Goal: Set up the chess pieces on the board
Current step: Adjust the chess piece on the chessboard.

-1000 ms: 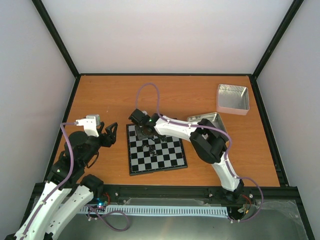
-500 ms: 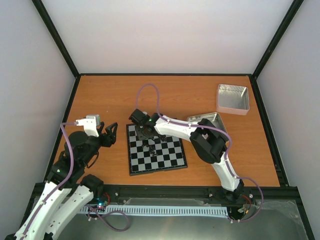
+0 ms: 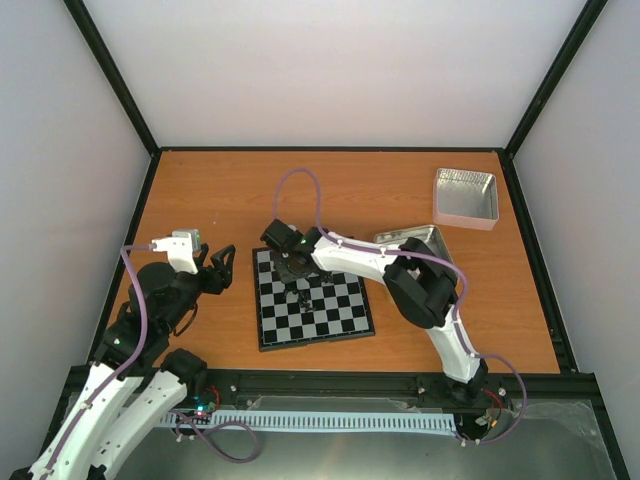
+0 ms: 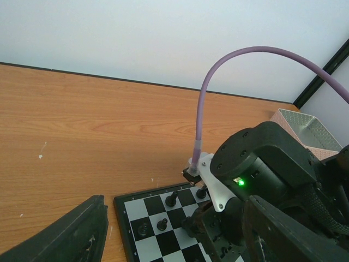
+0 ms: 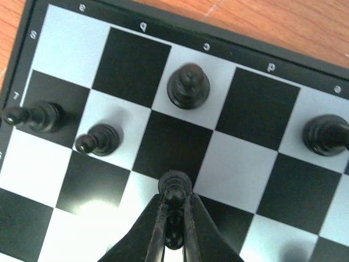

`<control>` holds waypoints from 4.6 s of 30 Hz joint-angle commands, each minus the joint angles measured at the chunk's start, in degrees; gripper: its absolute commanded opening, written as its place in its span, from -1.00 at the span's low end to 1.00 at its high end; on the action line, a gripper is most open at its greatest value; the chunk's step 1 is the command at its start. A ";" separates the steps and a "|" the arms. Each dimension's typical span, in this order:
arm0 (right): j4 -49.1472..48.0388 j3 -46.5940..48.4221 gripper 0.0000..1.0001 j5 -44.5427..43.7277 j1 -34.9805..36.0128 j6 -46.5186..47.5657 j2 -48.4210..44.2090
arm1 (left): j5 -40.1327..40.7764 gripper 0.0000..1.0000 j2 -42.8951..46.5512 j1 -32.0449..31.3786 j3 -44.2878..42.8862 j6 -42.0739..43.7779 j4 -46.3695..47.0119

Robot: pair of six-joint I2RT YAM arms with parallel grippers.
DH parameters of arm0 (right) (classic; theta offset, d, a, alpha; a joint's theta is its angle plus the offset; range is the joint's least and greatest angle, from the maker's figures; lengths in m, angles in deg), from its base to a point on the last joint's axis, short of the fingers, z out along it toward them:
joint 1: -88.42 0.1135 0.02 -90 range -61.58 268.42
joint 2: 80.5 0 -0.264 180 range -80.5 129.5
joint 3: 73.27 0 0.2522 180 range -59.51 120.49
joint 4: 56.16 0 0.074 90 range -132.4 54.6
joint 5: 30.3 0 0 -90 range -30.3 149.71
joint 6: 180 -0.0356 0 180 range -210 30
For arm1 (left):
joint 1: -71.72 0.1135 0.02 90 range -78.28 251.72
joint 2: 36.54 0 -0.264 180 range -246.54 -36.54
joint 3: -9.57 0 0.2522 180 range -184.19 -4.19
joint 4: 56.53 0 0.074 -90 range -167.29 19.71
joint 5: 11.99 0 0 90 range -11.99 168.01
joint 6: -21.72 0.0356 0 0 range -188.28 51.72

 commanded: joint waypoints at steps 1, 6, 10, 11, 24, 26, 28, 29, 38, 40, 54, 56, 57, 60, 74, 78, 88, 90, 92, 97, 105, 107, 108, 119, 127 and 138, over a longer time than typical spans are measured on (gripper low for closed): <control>0.46 -2.29 -0.84 -2.04 -0.11 -0.25 -4.25 | 0.21 0.38 0.30 -0.33 -0.26 -0.26 0.44; 0.41 -2.75 -0.84 -4.62 -0.28 -0.60 -4.49 | 0.18 0.38 0.28 -0.33 -0.28 -0.33 0.44; -1.92 -2.43 -0.83 -1.85 -0.28 0.51 -3.47 | 0.23 0.38 0.25 -0.32 -0.28 -0.31 0.36; -2.03 -2.02 -0.83 -1.54 -0.28 0.55 -3.11 | 0.24 0.38 0.23 -0.33 -0.23 -0.27 0.36; -2.93 -0.02 -0.84 -1.37 -0.81 0.48 0.31 | 0.33 0.38 0.23 -0.33 -0.24 -0.28 0.35; -2.97 -0.05 -0.85 -1.49 -0.81 0.41 0.33 | 0.34 0.38 0.15 -0.33 -0.20 -0.26 0.35; -3.25 -0.35 -0.84 -1.58 -0.81 0.44 0.21 | 0.40 0.38 0.28 -0.33 -0.24 -0.30 0.35; -3.50 -0.52 -0.84 -1.55 -0.83 0.50 0.10 | 0.40 0.38 0.28 -0.33 -0.24 -0.22 0.35; -5.89 -5.16 -0.84 -1.44 -1.31 0.51 -4.05 | 0.34 0.38 0.35 -0.33 -0.23 -0.26 0.35; -6.52 -7.32 -0.83 -1.59 -1.42 0.52 -6.06 | 0.37 0.38 0.31 -0.34 -0.24 -0.29 0.35; -8.42 -8.13 -0.82 0.13 -2.75 1.29 -5.92 | 0.16 0.38 0.13 -0.33 -0.20 -0.26 0.44; -8.94 -7.41 -0.82 1.92 -2.75 2.00 -5.21 | 0.19 0.38 0.06 -0.33 -0.23 -0.26 0.44; -9.19 -7.03 -0.83 2.81 -2.68 2.56 -4.92 | 0.19 0.38 0.07 -0.33 -0.24 -0.28 0.44; -9.32 -5.97 -0.82 4.45 -2.58 3.61 -4.05 | 0.20 0.38 -0.02 -0.35 -0.28 -0.26 0.44; -8.74 -5.23 -0.80 4.96 -2.23 4.84 -1.77 | 0.14 0.39 0.20 -0.28 -0.20 -0.26 0.36; -9.33 -5.14 -0.78 5.27 -2.14 4.91 -1.43 | 0.25 0.38 0.30 -0.33 -0.22 -0.26 0.35; -10.51 -6.06 -0.62 4.08 -2.13 5.61 -2.06 | 0.25 0.38 0.27 -0.33 -0.24 -0.26 0.35; -10.03 -6.43 -0.51 3.91 -2.05 5.45 -2.84 | 0.28 0.38 0.26 -0.33 -0.27 -0.27 0.35; -10.22 -7.69 -0.38 3.82 -1.98 5.61 -4.22 | 0.32 0.38 0.25 -0.33 -0.26 -0.29 0.31; -10.11 -10.41 -0.38 2.89 -1.87 5.92 -6.39 | 0.23 0.38 0.11 -0.33 -0.27 -0.26 0.44; -10.16 -10.27 -0.71 2.91 -1.87 5.73 -6.08 | 0.21 0.38 0.20 -0.33 -0.20 -0.26 0.42; -10.07 -9.74 -0.70 2.49 -1.87 5.81 -5.92 | 0.22 0.38 0.15 -0.33 -0.27 -0.26 0.37; -9.87 -9.35 -0.68 2.33 -1.87 5.95 -5.77 | 0.20 0.38 0.21 -0.33 -0.23 -0.26 0.43; -7.21 -7.44 -0.78 -4.24 -1.95 4.05 -4.50 | 0.10 0.38 0.18 -0.33 -0.27 -0.18 0.44; -7.48 -5.93 -0.79 -3.28 -1.95 3.90 -2.26 | 0.13 0.38 0.06 -0.33 -0.27 -0.22 0.44; -6.00 -5.73 -0.64 -2.97 -2.31 2.91 -2.20 | 0.08 0.38 -0.05 -0.33 -0.26 -0.17 0.43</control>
